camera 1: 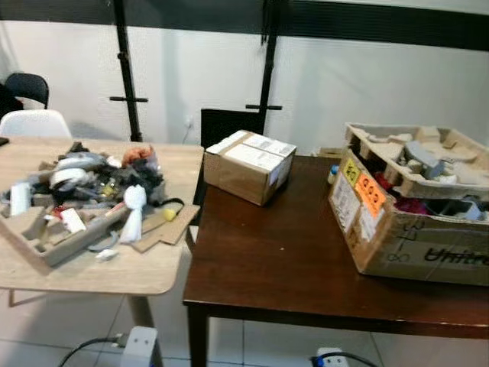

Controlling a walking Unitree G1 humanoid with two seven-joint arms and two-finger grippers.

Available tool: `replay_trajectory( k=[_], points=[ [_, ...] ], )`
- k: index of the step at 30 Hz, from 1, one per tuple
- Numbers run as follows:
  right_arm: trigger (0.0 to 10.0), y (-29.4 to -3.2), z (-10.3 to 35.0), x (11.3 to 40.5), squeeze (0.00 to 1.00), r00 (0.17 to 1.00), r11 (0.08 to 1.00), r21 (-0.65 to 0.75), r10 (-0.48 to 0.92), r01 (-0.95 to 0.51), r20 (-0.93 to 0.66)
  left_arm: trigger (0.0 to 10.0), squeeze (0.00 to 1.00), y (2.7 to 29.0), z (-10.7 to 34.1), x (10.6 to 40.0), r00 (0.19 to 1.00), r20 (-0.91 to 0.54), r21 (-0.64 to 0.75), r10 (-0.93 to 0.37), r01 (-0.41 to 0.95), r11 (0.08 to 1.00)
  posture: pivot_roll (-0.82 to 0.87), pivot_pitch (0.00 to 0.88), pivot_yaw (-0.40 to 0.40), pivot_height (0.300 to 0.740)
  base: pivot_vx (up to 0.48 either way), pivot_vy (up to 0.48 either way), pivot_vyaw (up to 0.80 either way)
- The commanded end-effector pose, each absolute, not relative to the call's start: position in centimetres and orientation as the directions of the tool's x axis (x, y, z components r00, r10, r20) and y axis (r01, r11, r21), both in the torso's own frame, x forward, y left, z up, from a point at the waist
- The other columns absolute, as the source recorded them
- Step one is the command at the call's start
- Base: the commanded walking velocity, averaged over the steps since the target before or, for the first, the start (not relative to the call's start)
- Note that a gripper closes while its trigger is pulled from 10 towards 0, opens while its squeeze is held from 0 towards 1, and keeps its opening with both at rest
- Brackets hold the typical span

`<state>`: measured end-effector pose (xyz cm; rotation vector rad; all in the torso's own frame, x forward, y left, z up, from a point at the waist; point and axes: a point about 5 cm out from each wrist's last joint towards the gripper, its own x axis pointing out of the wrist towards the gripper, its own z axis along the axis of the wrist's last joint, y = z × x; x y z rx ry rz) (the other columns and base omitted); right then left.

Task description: Picking trash to rubbish bin

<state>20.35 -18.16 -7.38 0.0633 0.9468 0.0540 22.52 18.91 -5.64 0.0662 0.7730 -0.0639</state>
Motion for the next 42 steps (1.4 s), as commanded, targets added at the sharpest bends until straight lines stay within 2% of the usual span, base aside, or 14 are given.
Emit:
replay_trajectory(
  k=[1,42],
  points=[
    [10.0,-18.94,-7.50,20.00,0.00,0.576,0.998,0.065,0.049,0.007,-0.816,10.0,0.00,18.51,-5.94,22.14,0.702,-0.710,0.028,-0.050,0.099,0.995,0.02,0.000,-0.023,0.740,0.000,-0.349,0.00],
    [10.0,-18.78,-7.55,19.92,0.00,0.575,0.998,0.057,0.057,-0.018,-0.816,10.0,0.00,18.47,-5.88,22.31,0.702,-0.710,0.031,-0.058,0.113,0.993,0.01,0.000,-0.018,0.740,0.000,-0.349,0.00]
  ],
)
